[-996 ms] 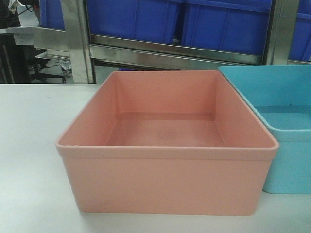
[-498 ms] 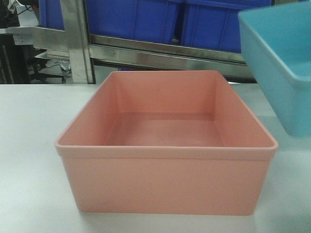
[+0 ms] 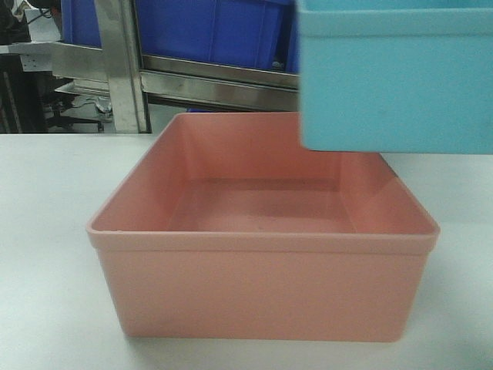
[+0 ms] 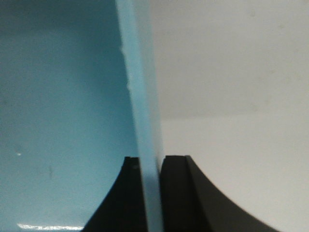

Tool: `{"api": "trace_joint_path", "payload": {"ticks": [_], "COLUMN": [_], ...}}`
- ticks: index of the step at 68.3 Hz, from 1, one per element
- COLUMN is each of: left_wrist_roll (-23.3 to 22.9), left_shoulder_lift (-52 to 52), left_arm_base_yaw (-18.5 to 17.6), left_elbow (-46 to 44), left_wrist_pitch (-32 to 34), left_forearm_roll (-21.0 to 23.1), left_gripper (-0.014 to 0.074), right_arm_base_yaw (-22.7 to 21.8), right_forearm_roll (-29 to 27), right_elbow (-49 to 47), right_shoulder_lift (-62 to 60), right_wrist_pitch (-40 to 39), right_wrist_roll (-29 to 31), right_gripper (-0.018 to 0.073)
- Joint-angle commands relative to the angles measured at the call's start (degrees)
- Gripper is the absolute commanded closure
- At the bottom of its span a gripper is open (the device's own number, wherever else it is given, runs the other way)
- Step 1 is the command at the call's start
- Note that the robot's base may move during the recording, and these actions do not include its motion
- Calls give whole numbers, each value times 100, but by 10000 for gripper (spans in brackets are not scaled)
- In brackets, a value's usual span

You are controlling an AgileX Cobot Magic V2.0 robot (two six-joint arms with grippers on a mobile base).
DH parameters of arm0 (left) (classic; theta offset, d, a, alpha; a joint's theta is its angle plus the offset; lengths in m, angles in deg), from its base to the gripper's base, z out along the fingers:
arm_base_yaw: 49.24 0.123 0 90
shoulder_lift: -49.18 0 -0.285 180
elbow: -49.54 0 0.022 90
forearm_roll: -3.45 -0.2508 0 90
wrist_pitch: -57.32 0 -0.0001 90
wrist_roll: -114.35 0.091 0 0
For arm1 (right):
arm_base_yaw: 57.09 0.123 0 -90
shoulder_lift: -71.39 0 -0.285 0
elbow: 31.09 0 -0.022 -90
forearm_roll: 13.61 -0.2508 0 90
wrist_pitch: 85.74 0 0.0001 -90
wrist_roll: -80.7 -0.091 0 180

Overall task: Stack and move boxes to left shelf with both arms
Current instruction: 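Carry the light-blue bin over the pink bin and lower it inside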

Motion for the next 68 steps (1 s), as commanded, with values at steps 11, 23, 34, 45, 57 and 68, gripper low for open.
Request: {"api": "trace_joint_path", "payload": {"ticks": [11,23,34,45,57,68], "left_wrist_roll": [1,1,1,1,1,1], "left_shoulder_lift": [-38,-38,-38,-38,-38,-38], "left_arm_base_yaw": [11,11,11,11,11,11], "left_elbow": [-168,-168,-168,-168,-168,-168], "left_wrist_pitch": [451,451,451,451,451,451], "left_forearm_roll": [68,68,68,68,68,68], "left_gripper": [608,608,608,608,608,608], "right_arm_base_yaw": [1147,1774,2051,2120,2151,2151], "right_forearm_roll": [-82,146,273,273,273,300], "right_elbow": [-225,-213,-207,-132,-22,346], "right_shoulder_lift": [-355,-349,-332,-211,-72,-50], "right_wrist_pitch": [-214,-414,-569,-600,-677,-1012], "right_wrist_roll": [-922,-1443,-1640,-1718,-1744,-1744], "right_gripper": [503,503,503,503,503,503]}}
